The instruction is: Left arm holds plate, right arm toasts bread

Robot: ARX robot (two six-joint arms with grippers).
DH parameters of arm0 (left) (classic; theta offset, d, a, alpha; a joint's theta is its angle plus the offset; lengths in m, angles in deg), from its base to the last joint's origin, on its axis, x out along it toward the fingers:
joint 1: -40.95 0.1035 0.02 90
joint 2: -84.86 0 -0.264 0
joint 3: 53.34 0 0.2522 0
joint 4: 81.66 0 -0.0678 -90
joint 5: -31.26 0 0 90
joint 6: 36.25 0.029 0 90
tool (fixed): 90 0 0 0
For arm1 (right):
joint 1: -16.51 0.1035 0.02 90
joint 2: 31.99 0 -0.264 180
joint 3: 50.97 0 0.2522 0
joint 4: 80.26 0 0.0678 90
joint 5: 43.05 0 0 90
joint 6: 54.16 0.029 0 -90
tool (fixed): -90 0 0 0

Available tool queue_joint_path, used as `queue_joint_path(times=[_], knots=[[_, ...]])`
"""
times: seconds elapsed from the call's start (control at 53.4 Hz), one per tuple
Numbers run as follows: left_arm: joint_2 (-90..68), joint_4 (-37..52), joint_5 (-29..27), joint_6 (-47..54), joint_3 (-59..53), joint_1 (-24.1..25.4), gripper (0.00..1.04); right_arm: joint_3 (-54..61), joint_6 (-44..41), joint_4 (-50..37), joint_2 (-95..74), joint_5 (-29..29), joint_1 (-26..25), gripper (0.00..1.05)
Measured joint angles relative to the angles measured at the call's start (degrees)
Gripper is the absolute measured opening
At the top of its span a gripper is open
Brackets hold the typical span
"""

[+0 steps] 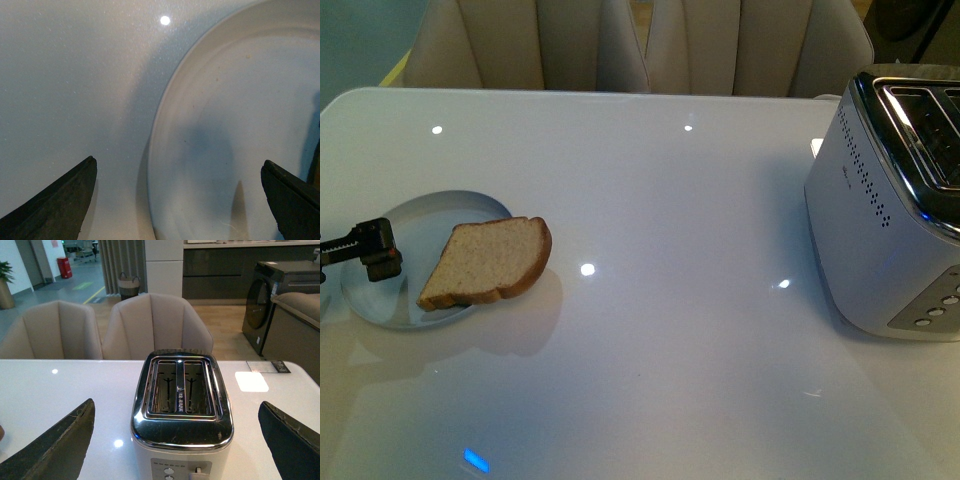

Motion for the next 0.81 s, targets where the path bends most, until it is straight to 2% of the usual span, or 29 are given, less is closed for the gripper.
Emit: queue_joint_path(times=[0.169,0.206,0.543,0.731,0.806], knots=[[-1.75,-0.68,-0.5,-0.07,1.09,-0.44,0.98,0.0,0.0,0.0,0.0,0.0,0.0,0.96],[-1.86,-0.72,-0.5,-0.07,1.38,-0.46,0.94,0.0,0.0,0.0,0.0,0.02,0.0,0.96],[-2.75,-2.97,-0.68,-0.02,3.45,-0.55,0.46,0.0,0.0,0.0,0.0,0.0,0.0,0.96],[-2.36,-4.28,2.56,-1.79,3.89,-0.11,0.08,0.0,0.0,0.0,0.0,0.0,0.0,0.96],[-1.84,-4.44,3.58,-2.93,3.89,0.31,0.03,0.0,0.0,0.0,0.0,0.0,0.0,0.96]])
